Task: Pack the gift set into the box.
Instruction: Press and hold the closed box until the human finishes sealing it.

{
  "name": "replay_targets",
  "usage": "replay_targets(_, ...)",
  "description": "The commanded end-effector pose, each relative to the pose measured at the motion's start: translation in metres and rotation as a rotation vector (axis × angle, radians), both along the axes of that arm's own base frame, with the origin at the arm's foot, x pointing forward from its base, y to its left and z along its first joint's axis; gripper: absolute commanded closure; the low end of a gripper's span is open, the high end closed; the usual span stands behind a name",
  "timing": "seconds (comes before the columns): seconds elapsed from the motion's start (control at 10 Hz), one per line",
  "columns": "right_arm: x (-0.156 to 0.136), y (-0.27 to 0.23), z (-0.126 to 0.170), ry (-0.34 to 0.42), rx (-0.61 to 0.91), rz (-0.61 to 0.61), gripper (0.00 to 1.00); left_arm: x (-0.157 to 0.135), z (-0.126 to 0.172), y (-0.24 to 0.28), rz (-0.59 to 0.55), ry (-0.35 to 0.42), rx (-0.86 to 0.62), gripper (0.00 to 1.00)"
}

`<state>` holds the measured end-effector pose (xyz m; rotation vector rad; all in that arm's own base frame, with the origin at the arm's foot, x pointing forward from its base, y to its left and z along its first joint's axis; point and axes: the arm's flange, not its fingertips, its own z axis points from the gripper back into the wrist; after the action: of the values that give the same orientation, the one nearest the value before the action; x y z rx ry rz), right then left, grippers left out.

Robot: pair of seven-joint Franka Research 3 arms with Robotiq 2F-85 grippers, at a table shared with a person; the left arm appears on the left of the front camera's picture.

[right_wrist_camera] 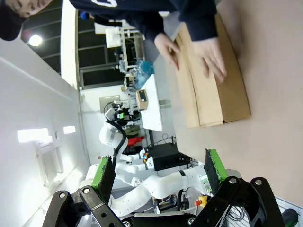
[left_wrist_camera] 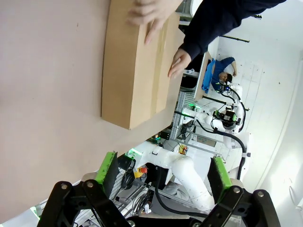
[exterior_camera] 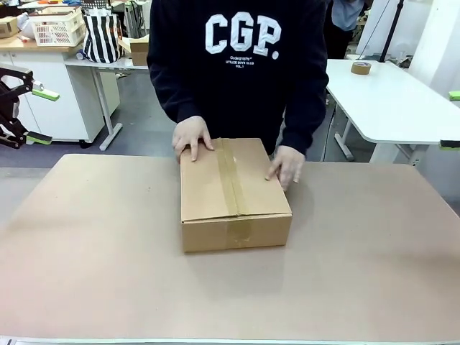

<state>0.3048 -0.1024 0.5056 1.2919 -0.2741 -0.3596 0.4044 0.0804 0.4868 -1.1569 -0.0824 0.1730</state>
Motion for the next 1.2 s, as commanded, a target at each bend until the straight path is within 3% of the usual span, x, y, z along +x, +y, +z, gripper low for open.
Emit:
replay_targets(0.0, 0.0033, 0.0023, -0.0001, -0.033, 0.010, 0.000, 0.00, -0.0035, 0.0003, -0.0016, 0.005, 0.000, -0.020, 0.00)
replay_targets(1.1, 0.0033, 0.0023, -0.0001, -0.033, 0.010, 0.000, 0.00, -0.0035, 0.0003, -0.0016, 0.005, 0.000, -0.020, 0.00)
